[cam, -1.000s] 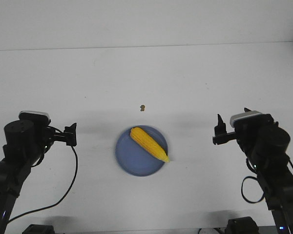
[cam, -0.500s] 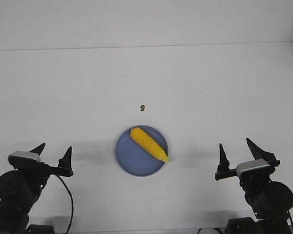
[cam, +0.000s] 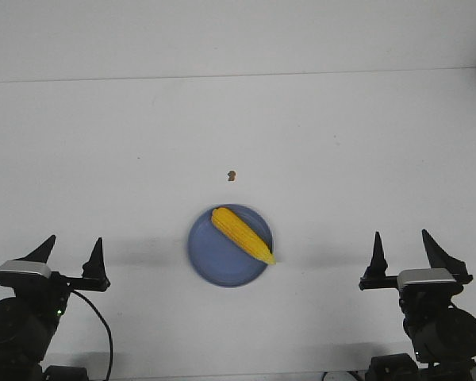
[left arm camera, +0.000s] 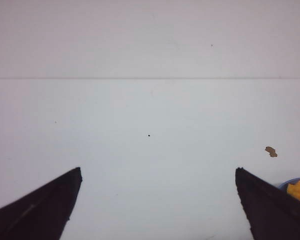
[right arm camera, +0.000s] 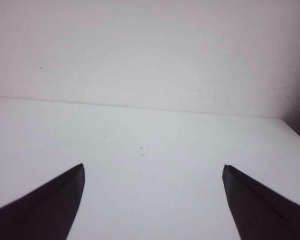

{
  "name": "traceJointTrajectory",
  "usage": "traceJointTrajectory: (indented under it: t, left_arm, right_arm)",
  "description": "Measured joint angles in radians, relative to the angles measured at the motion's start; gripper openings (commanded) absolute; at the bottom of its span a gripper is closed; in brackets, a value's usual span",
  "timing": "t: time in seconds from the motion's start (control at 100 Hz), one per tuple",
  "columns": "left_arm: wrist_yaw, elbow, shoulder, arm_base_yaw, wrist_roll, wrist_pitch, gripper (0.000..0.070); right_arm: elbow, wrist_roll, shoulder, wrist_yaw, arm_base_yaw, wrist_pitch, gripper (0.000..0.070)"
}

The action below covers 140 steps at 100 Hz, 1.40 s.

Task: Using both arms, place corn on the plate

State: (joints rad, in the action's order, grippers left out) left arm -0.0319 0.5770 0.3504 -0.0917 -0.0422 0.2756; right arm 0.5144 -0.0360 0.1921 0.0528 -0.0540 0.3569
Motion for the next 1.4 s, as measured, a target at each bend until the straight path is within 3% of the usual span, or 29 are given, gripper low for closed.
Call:
traceJointTrajectory:
  t: [0.06, 0.09, 0.17, 0.19, 0.23, 1.4]
  left_arm:
    - [0.000, 0.000, 0.000, 0.000, 0.000, 0.000, 0.0602]
    - [0.000, 0.000, 0.000, 0.000, 0.000, 0.000, 0.0541]
    - [0.000, 0.000, 0.000, 0.000, 0.001, 0.000, 0.0228]
    - [0.000, 0.000, 0.000, 0.000, 0.001, 0.001, 0.0123]
    - [0.000, 0.000, 0.000, 0.000, 0.000, 0.001, 0.0000]
    - [0.000, 0.000, 0.000, 0.000, 0.000, -0.003, 0.0012]
  right_arm:
    - [0.000, 0.000, 0.000, 0.000, 0.000, 0.000, 0.0333]
    - [0.000, 0.000, 0.000, 0.000, 0.000, 0.000, 0.0247]
    - [0.000, 0.000, 0.000, 0.000, 0.000, 0.000, 0.0050]
    - [0.000, 0.000, 0.000, 0.000, 0.000, 0.000, 0.0020]
    - [0.000, 0.000, 0.000, 0.000, 0.000, 0.000, 0.0007]
    - [0.000, 0.000, 0.000, 0.000, 0.000, 0.000, 0.0007]
